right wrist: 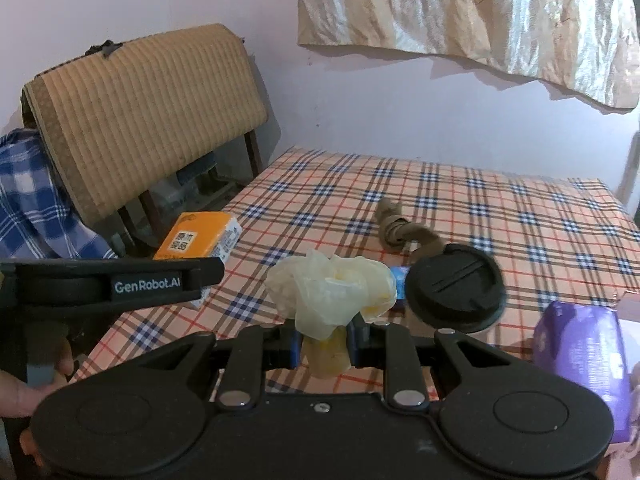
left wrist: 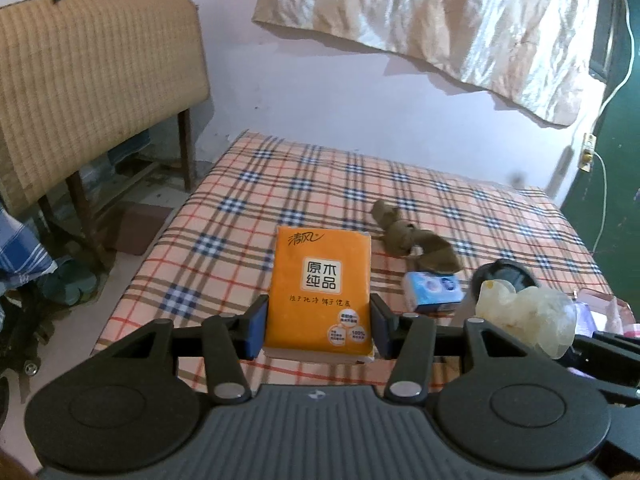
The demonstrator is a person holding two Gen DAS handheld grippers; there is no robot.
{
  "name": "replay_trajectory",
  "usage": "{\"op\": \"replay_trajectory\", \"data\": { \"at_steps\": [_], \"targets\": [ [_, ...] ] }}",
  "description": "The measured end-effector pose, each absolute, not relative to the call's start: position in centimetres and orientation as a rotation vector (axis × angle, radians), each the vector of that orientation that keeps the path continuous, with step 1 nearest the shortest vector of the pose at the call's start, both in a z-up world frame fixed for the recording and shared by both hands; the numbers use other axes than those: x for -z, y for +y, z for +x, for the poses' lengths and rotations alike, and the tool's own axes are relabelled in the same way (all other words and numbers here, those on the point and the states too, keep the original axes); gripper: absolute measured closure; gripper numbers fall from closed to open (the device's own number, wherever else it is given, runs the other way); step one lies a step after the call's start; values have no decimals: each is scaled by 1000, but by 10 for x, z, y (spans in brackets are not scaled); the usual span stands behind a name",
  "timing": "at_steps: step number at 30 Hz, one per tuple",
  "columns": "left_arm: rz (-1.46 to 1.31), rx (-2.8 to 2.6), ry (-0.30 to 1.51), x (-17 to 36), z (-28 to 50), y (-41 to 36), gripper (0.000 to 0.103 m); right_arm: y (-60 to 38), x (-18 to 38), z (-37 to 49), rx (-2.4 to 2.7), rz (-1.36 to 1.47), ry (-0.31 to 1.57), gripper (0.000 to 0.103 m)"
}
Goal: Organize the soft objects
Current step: 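Carry the orange tissue pack with the left tool while the right tool carries the yellow item to the tray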
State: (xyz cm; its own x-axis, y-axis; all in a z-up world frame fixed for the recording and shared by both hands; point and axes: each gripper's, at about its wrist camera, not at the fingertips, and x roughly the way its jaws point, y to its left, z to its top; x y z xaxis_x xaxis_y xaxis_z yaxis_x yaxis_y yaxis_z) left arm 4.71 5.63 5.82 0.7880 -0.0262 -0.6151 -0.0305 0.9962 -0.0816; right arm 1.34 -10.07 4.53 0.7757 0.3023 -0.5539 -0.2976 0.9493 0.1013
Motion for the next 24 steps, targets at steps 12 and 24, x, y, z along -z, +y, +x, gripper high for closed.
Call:
{"op": "replay_trajectory", "data": {
  "at_steps": [12, 24],
  "targets": [
    [-56, 67, 656, -67, 49, 12, 51, -144, -59, 8, -282, 53, 572, 76],
    [-14, 140, 650, -73, 54, -34, 51, -192, -68, 7, -229, 90, 554, 76]
  ]
}}
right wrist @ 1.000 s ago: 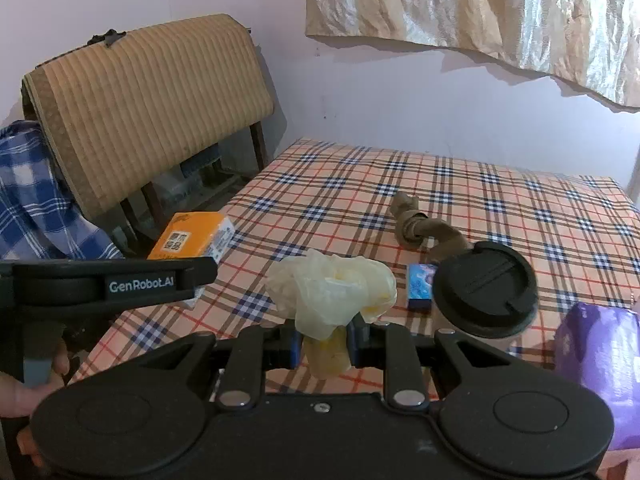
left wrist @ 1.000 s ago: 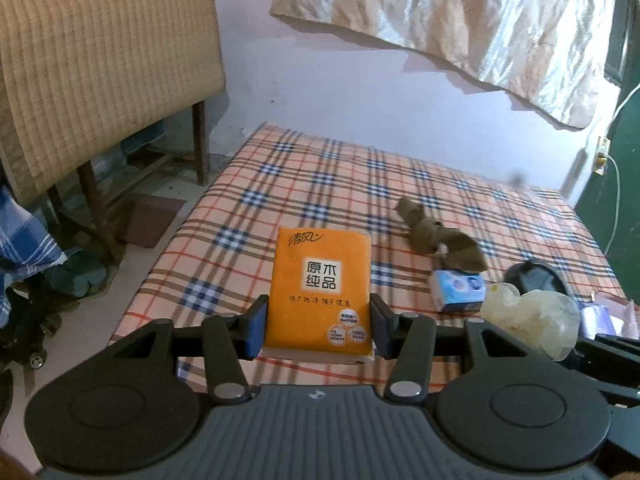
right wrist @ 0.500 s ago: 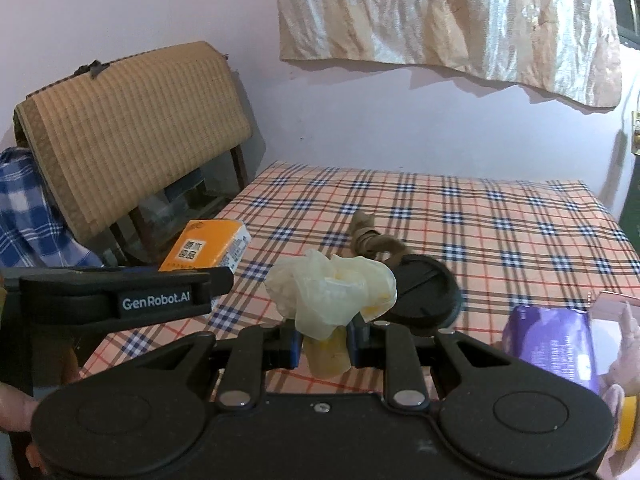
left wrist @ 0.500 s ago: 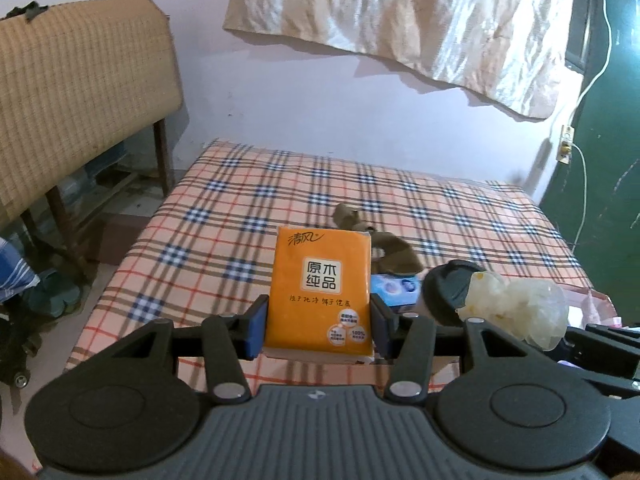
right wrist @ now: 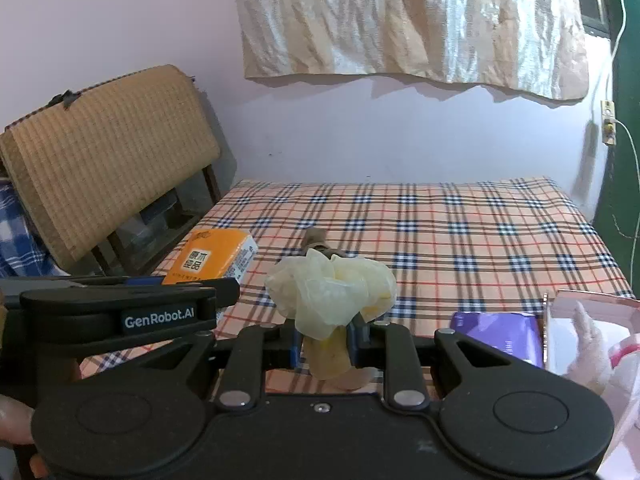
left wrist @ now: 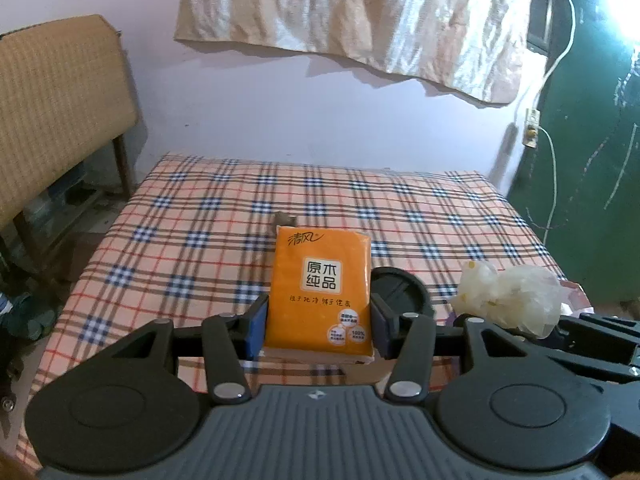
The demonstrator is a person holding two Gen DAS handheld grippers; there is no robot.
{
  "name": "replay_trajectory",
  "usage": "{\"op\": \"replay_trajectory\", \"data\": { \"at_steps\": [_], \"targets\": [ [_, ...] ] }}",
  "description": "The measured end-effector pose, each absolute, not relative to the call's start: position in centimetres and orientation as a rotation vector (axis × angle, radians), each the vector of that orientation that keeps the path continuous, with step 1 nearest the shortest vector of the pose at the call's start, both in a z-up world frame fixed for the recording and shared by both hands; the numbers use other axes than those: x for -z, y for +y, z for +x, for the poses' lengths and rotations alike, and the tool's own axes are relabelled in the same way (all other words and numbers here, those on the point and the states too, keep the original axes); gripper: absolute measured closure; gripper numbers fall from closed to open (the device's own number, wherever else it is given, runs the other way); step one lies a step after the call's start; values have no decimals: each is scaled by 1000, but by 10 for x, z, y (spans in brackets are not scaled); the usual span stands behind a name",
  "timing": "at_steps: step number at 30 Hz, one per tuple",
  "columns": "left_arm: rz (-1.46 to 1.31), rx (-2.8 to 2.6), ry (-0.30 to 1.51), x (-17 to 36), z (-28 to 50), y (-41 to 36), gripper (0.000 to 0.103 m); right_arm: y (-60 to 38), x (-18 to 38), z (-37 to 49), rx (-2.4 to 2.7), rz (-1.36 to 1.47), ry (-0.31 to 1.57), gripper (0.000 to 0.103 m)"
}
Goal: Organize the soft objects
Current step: 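Carry the orange tissue pack with the left tool while the right tool carries the yellow item to the tray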
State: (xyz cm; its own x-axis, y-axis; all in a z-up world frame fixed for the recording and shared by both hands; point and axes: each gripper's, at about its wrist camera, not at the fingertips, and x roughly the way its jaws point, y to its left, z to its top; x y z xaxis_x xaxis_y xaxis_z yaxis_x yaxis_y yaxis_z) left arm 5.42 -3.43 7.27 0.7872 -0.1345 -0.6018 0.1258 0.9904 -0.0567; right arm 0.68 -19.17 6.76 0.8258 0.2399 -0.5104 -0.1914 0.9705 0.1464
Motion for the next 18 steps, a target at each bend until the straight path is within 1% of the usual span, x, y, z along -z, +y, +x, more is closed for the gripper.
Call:
{"op": "replay_trajectory", "data": {
  "at_steps": [18],
  "targets": [
    [36, 242, 659, -72, 66, -94, 51, -260, -70, 8, -139, 129, 536, 76]
  ]
}}
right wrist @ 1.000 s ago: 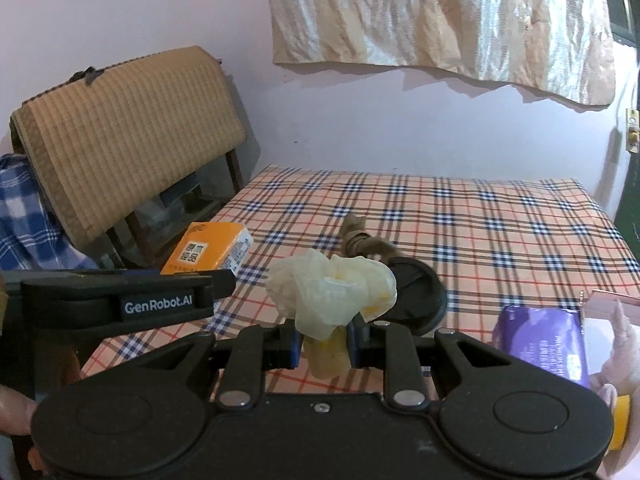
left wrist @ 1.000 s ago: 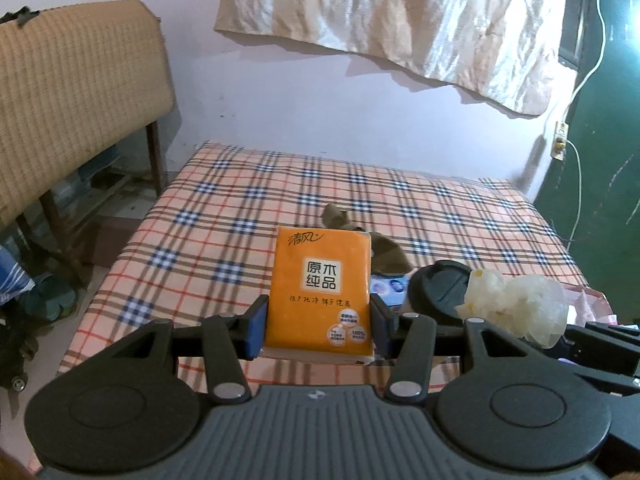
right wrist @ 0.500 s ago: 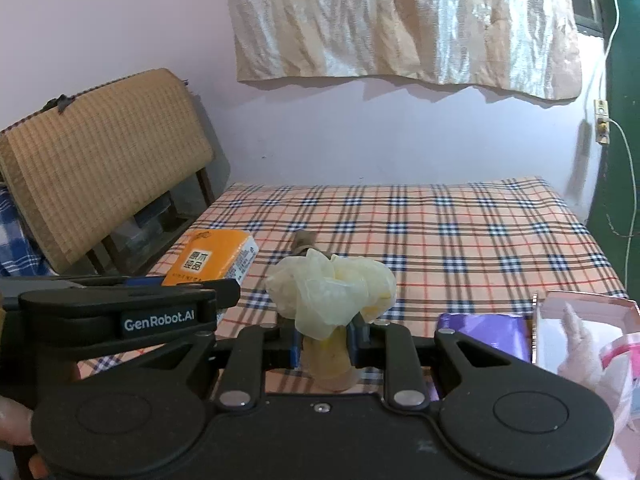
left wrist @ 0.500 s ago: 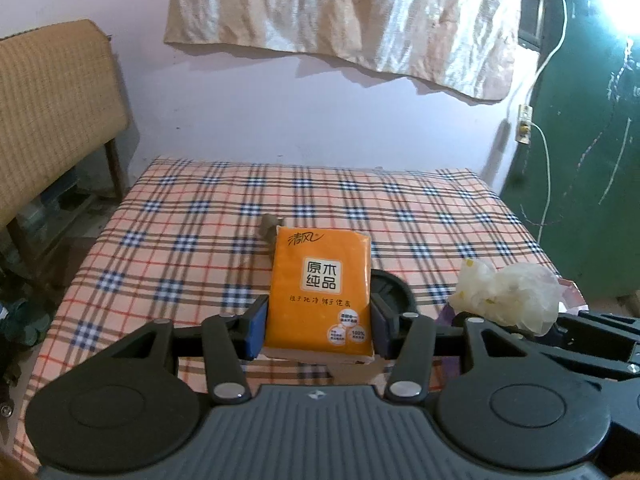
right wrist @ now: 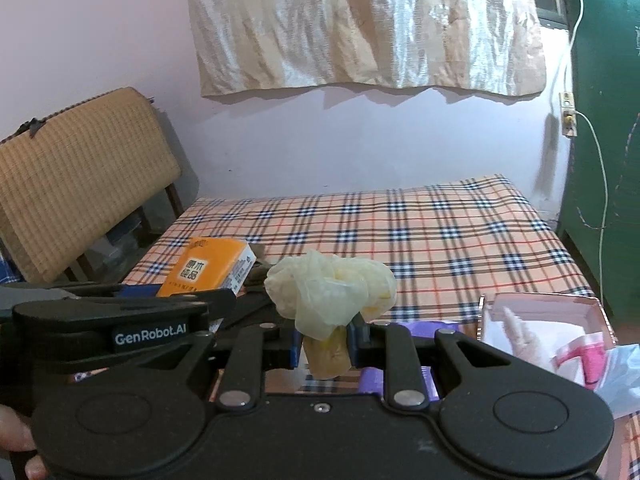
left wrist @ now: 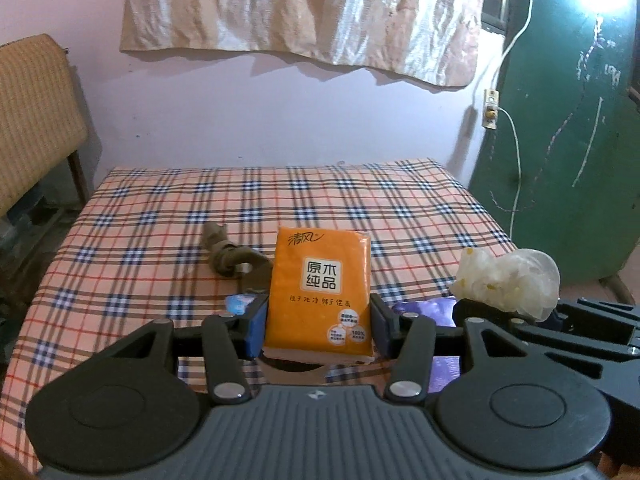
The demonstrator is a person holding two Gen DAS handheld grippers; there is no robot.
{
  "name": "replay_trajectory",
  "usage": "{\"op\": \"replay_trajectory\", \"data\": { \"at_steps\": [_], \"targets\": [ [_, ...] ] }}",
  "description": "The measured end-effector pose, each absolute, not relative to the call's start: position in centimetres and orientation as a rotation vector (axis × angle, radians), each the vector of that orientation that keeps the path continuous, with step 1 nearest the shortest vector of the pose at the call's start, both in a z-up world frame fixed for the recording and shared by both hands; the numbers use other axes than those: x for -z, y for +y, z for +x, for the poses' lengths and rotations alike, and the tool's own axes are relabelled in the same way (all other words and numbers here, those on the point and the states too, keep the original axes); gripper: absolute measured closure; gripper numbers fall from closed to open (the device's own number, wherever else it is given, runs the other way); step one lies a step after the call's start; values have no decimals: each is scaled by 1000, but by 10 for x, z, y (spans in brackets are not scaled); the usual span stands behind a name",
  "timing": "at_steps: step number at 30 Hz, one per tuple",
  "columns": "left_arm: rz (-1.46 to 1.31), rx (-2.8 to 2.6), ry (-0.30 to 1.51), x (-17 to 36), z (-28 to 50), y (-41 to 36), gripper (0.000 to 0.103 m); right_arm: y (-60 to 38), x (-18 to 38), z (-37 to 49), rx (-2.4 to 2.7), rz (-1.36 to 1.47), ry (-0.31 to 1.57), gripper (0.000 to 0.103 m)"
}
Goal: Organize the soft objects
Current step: 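Carry the orange tissue pack with the left tool while the right tool carries the yellow item to the tray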
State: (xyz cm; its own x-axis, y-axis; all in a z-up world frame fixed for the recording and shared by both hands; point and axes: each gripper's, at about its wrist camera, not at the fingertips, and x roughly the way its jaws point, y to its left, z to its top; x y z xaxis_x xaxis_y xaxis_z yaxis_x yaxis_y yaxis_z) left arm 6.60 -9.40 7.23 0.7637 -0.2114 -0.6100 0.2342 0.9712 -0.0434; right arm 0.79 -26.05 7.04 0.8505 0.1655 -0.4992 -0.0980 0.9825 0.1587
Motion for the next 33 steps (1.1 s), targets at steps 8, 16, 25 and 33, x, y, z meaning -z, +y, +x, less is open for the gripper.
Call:
{"op": "replay_trajectory", "data": {
  "at_steps": [8, 16, 25, 33],
  "targets": [
    [56, 281, 667, -69, 68, -119, 51, -287, -66, 6, -100, 138, 544, 76],
    [72, 320, 676, -66, 68, -140, 51, -309, -63, 3, -63, 148, 547, 76],
    [92, 358, 685, -61, 69, -162, 51, -331, -59, 1, -35, 162, 554, 76],
    [107, 398, 693, -58, 68, -184, 51, -355, -55, -3, -6, 174, 560, 76]
  ]
}}
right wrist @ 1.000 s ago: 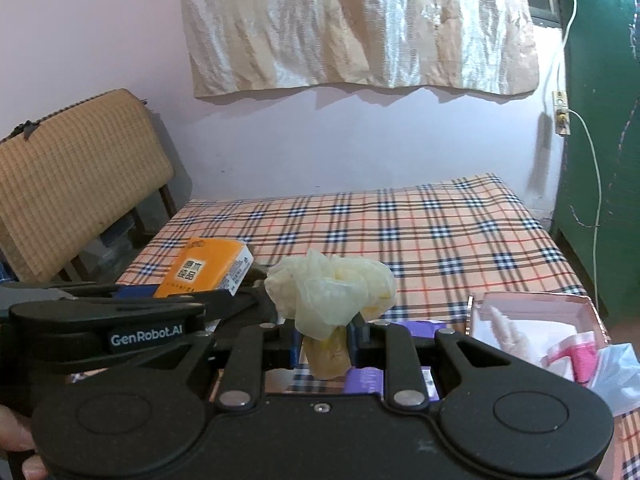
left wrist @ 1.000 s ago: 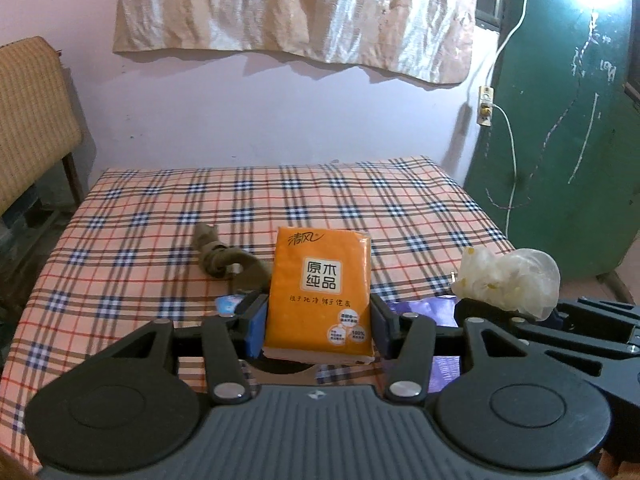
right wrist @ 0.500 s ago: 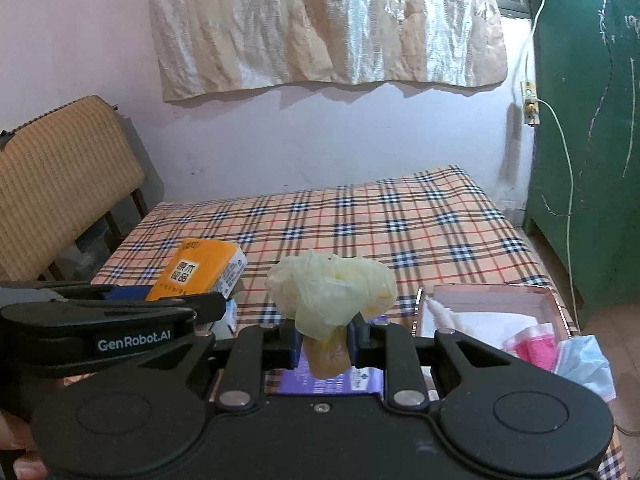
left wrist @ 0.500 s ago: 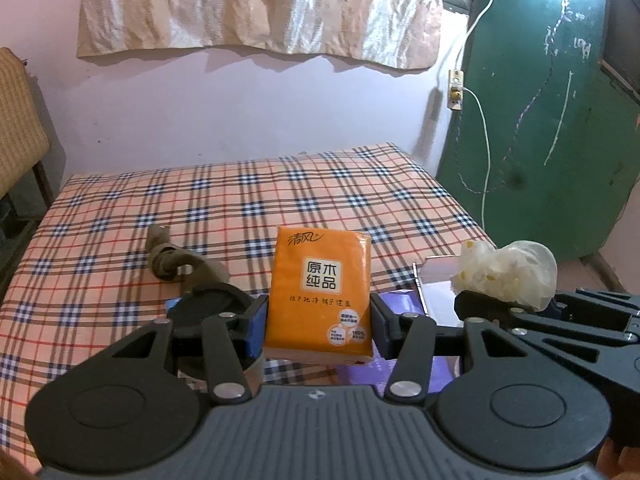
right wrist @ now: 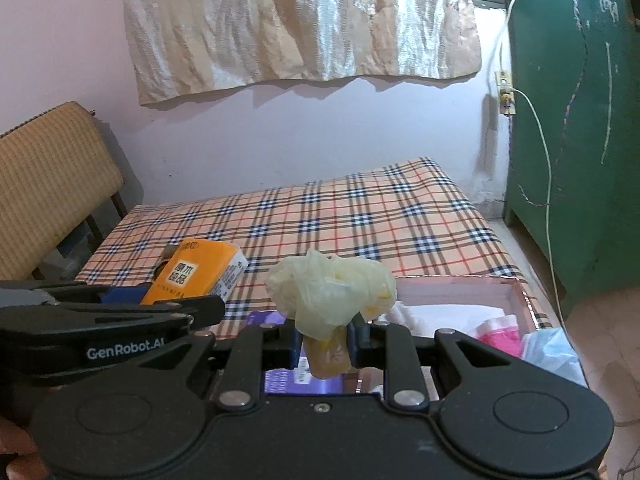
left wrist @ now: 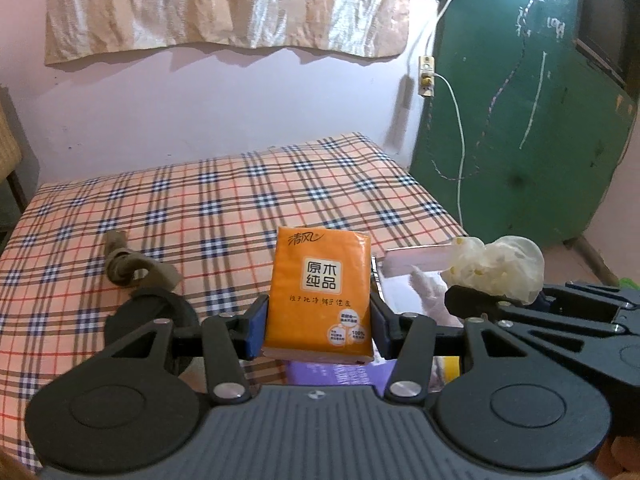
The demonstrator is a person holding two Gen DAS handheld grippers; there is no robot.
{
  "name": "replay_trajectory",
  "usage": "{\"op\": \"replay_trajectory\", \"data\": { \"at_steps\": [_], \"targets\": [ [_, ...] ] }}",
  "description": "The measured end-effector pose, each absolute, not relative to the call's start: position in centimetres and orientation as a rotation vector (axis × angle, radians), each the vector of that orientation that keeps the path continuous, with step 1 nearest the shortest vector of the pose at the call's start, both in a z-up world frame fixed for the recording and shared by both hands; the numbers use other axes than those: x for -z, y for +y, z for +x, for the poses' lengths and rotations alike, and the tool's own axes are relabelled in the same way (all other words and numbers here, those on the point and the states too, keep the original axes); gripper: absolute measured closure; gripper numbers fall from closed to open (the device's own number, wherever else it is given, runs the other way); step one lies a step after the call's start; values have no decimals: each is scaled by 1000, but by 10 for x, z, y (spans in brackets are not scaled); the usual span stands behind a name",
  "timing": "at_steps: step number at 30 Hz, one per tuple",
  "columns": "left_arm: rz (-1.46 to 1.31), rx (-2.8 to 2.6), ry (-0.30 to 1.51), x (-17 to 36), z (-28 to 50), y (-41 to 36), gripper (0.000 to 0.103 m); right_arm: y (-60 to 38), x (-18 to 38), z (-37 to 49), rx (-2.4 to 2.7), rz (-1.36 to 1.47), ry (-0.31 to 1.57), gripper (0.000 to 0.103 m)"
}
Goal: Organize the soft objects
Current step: 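Carry the orange tissue pack with the left tool while the right tool carries the yellow item to the tray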
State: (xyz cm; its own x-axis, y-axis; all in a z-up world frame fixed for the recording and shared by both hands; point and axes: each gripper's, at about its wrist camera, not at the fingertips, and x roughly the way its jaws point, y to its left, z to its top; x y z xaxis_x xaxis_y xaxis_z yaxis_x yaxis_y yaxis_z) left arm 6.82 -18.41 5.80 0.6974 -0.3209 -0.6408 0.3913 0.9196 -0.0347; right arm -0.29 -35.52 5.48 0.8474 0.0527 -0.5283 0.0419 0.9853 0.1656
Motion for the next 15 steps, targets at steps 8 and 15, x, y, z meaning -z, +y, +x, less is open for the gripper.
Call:
{"op": "replay_trajectory", "data": {
  "at_steps": [8, 15],
  "targets": [
    [117, 447, 714, -50, 66, -207, 51, -387, -49, -6, 40, 179, 570, 76],
    [127, 510, 730, -41, 63, -232, 51, -418, -42, -10, 78, 192, 588, 75]
  ]
}}
